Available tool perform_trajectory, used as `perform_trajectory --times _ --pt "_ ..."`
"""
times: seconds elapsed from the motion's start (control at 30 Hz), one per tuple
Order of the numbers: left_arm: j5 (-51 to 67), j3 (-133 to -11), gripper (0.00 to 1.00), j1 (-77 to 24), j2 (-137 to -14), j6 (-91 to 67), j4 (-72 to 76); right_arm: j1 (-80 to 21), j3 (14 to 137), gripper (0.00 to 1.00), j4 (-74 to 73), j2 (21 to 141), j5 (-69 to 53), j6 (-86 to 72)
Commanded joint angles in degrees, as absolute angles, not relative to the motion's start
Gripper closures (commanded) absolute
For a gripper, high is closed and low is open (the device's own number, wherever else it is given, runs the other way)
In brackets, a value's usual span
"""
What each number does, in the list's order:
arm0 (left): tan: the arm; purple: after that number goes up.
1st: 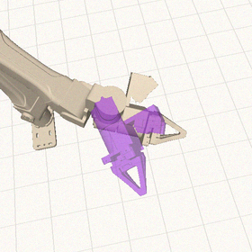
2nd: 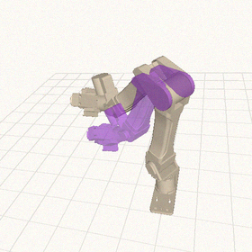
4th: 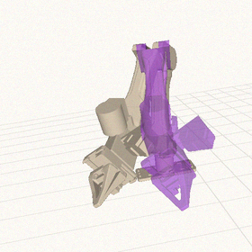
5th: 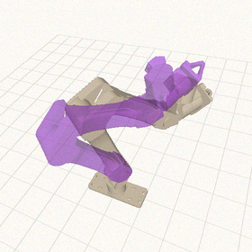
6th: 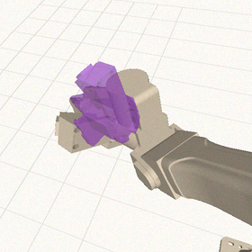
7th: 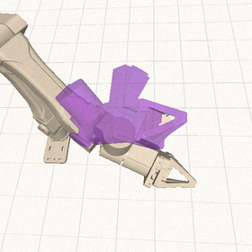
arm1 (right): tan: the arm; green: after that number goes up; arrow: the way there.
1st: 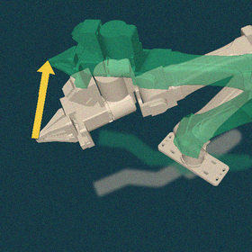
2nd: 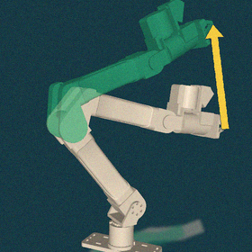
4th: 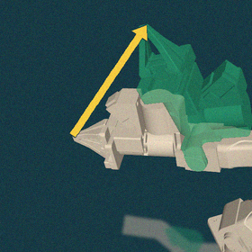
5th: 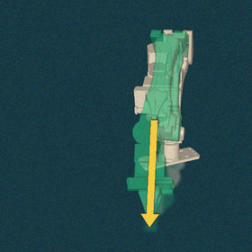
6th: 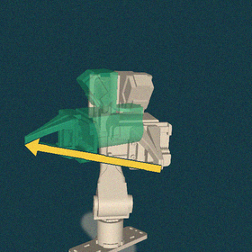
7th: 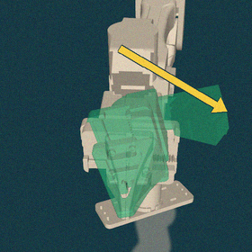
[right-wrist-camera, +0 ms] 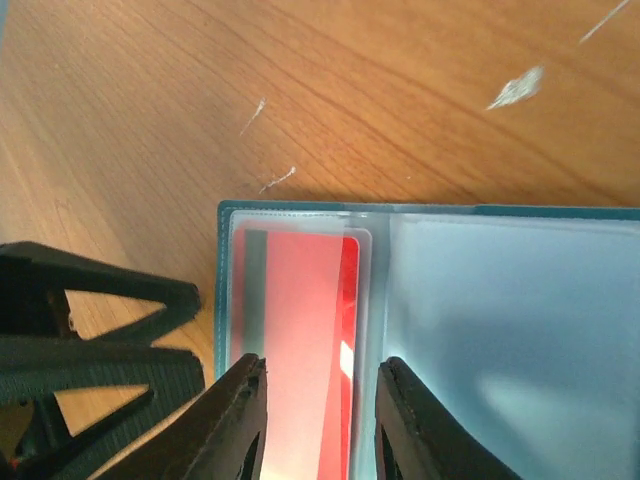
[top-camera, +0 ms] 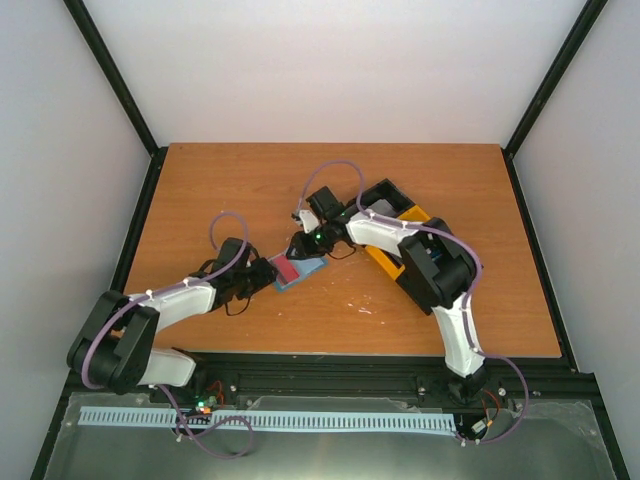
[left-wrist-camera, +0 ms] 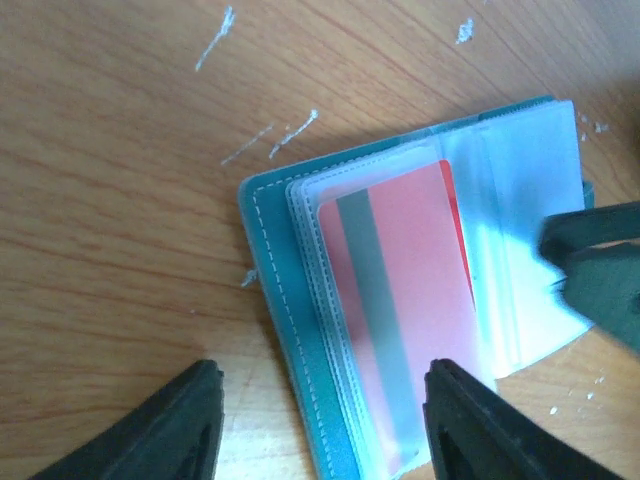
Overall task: Put the credit cards into the card holder
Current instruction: Insert the credit card into the card holder.
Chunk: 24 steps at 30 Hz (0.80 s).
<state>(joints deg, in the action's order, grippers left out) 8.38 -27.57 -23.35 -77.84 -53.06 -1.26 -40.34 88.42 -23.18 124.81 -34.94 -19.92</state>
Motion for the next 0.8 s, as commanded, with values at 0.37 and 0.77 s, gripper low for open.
perform_trajectory --times 0.37,0.77 --pt "21.86 -22.59 0.17 -18.82 -79.6 -56.07 10.09 -38.5 83.03 0.57 -29.03 117.04 -5.28 -14.69" --pt "29.61 -21.45 0.14 -16.22 -85.12 -56.56 18.41 -38.66 82.38 0.7 -32.81 119.65 -2.38 -12.88"
